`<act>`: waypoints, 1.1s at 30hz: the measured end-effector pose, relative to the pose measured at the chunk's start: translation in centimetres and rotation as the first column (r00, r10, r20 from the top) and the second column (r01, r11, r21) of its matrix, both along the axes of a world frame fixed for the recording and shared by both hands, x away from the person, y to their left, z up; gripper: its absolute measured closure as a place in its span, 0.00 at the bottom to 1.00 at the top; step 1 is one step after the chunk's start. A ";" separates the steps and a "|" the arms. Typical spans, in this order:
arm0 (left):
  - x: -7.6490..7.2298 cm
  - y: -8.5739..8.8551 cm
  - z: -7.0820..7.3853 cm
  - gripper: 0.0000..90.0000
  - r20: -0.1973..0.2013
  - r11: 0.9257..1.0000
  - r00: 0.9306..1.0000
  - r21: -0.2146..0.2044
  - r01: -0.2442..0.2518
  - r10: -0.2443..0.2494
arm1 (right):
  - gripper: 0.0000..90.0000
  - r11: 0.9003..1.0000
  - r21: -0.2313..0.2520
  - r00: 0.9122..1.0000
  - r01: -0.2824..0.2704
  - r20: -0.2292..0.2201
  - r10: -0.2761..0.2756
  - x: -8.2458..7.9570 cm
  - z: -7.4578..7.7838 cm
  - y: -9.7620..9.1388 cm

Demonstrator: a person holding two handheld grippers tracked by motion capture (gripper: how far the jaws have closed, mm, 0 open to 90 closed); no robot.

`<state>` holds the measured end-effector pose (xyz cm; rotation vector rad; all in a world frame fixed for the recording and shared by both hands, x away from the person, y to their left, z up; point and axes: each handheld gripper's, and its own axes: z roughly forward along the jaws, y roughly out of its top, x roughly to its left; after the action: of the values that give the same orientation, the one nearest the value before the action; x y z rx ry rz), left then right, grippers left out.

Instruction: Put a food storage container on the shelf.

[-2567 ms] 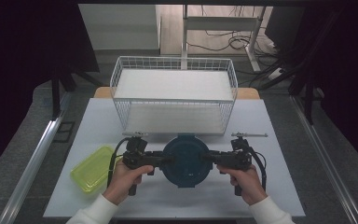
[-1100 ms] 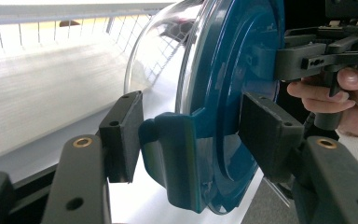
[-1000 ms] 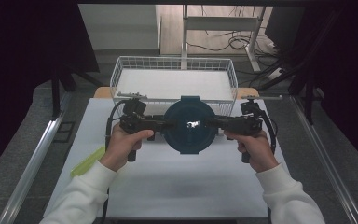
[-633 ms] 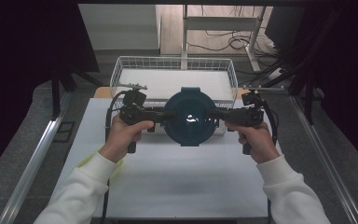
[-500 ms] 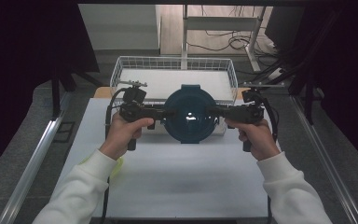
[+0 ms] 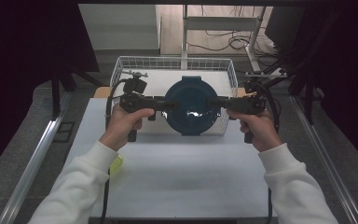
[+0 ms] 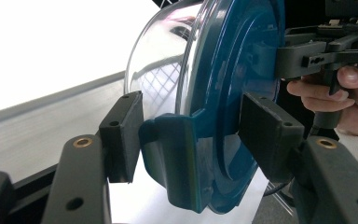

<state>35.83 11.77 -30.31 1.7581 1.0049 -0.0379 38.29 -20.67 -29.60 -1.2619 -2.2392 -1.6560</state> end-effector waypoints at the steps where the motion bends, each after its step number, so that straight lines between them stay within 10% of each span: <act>1: 0.1 0.0 0.1 0.46 -0.001 1.000 1.000 -0.001 0.001 -0.001 | 0.47 1.000 0.003 1.000 0.001 0.002 -0.001 0.1 0.1 0.0; 33: 4.4 0.8 3.1 0.46 -0.009 1.000 1.000 -0.002 0.017 -0.017 | 0.48 1.000 0.011 1.000 0.010 0.015 -0.010 3.6 3.1 0.6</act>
<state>40.27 12.53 -27.18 1.7664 0.9966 -0.0573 41.93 -20.10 -26.55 -1.2645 -2.2327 -1.6848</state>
